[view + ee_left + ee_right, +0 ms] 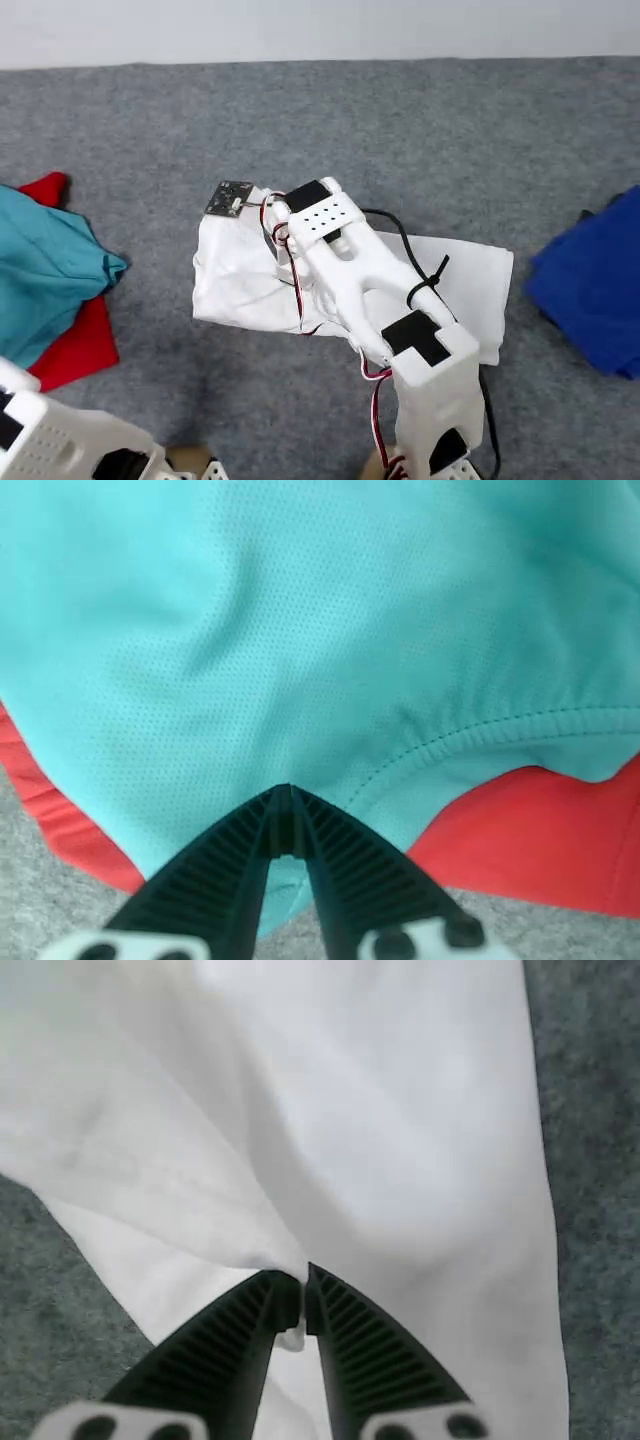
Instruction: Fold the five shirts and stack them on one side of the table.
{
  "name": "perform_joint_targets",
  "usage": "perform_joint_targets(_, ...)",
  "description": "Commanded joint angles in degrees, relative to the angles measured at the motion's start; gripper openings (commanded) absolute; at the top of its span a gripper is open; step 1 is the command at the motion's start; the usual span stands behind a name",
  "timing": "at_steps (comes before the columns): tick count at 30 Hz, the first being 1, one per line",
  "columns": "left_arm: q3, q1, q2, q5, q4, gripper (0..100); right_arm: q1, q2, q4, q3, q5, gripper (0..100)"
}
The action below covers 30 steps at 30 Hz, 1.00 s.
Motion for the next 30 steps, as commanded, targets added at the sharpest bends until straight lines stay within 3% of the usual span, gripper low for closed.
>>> perform_joint_targets(1, -0.13, 0.53, -3.43, -0.70, -0.97, 0, 0.66, -0.40, 0.66, -2.73, 0.53, 4.8)
perform_joint_targets(6, -0.13, 1.67, -3.78, -0.70, -0.97, 0, 0.57, -0.40, 3.47, -2.90, -1.05, 21.3)
perform_joint_targets(14, -0.13, 2.11, -3.78, -0.70, -0.97, 0, -1.10, -0.92, 7.52, -8.88, -2.64, 22.3)
perform_joint_targets(17, -0.13, 2.11, -3.78, -0.70, -0.97, 0, -4.44, -0.92, 11.74, -12.75, -2.55, 18.9)
perform_joint_targets(24, -0.22, 2.11, -3.78, -0.62, -0.97, 0, -11.65, -0.75, 21.14, -17.85, -2.64, 0.9)
perform_joint_targets(30, -0.22, 2.11, -3.78, -0.44, -0.97, 0, -15.08, 1.63, 20.35, -17.05, -2.73, 1.0)
